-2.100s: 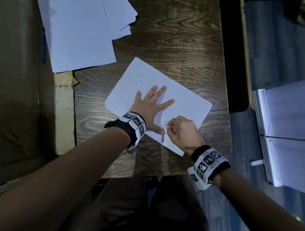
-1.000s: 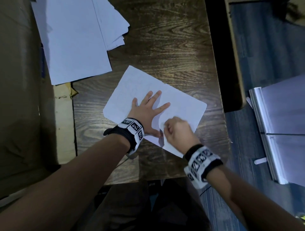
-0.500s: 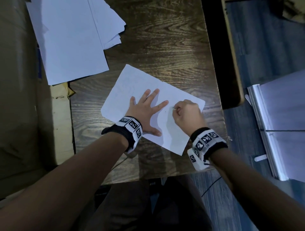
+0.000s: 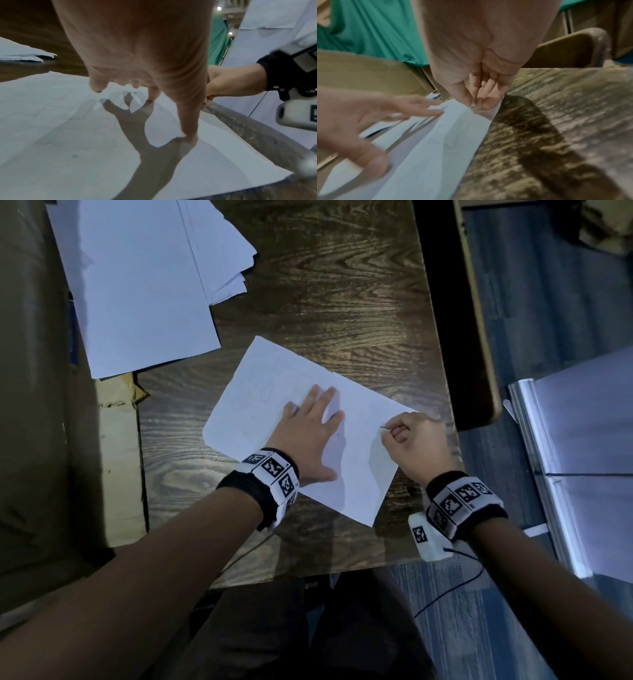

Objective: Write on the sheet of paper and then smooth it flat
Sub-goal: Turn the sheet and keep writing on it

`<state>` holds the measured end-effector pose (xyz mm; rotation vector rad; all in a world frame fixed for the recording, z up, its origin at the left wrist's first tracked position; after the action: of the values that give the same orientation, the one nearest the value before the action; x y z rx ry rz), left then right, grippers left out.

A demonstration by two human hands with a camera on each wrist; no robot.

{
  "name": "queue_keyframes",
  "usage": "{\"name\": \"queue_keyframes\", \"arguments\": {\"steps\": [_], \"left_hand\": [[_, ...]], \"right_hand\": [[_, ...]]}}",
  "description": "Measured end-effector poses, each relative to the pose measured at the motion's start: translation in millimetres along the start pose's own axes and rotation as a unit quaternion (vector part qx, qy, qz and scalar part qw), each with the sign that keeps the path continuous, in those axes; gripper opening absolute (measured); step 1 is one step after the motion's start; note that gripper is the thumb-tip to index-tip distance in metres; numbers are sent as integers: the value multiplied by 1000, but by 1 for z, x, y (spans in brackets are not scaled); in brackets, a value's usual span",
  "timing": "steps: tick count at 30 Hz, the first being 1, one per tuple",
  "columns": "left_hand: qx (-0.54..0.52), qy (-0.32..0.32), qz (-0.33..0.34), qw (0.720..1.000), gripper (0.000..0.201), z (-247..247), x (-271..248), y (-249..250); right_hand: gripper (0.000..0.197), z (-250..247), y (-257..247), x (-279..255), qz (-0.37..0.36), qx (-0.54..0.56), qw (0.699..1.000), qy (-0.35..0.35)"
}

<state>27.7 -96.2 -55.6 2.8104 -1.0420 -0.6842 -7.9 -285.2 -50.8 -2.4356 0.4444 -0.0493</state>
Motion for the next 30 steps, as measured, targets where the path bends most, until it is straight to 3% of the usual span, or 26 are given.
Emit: {"name": "queue_keyframes", "arguments": {"steps": [3, 7, 11, 13, 17, 20, 22, 25, 27, 30], "left_hand": [[-71, 20, 7, 997, 114, 2, 12, 13], [-42, 4, -3, 999, 123, 16, 21, 9], [-34, -4, -5, 999, 128, 19, 23, 4], [-25, -4, -7, 1000, 129, 20, 24, 4], [-26, 2, -10, 1000, 129, 18, 24, 4], [-27, -5, -8, 1000, 129, 20, 25, 2], [-20, -6, -12, 1000, 130, 21, 25, 2], [-7, -4, -16, 1000, 129, 19, 25, 4], [-12, 1, -14, 1000, 129, 17, 26, 3], [-25, -4, -11, 1000, 129, 21, 23, 2]], "right_hand": [[5, 7, -7, -5, -46, -2, 998, -31], [9, 23, -21, 1, -97, -15, 992, -75], [7, 27, -33, 21, -105, -12, 993, -48], [8, 32, -36, 6, -112, -19, 992, -49], [7, 33, -47, -28, -135, -24, 983, -123], [11, 28, -44, 18, -95, -36, 993, -55], [10, 30, -38, 20, -59, -28, 998, -21], [13, 36, -48, -32, -96, -21, 992, -80], [10, 34, -50, -27, -110, -32, 987, -114], [11, 31, -44, 15, -80, -43, 995, -38]]}}
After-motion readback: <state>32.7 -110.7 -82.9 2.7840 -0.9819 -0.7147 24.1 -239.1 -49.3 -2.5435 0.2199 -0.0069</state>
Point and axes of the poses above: each hand's wrist, its own x-axis towards the middle knuckle, its own z-axis out of the palm, y = z × x, the point moved 7 cm from there along x, towards the middle knuckle, and after that the axes turned 9 degrees about y, right-handed, at the moved point
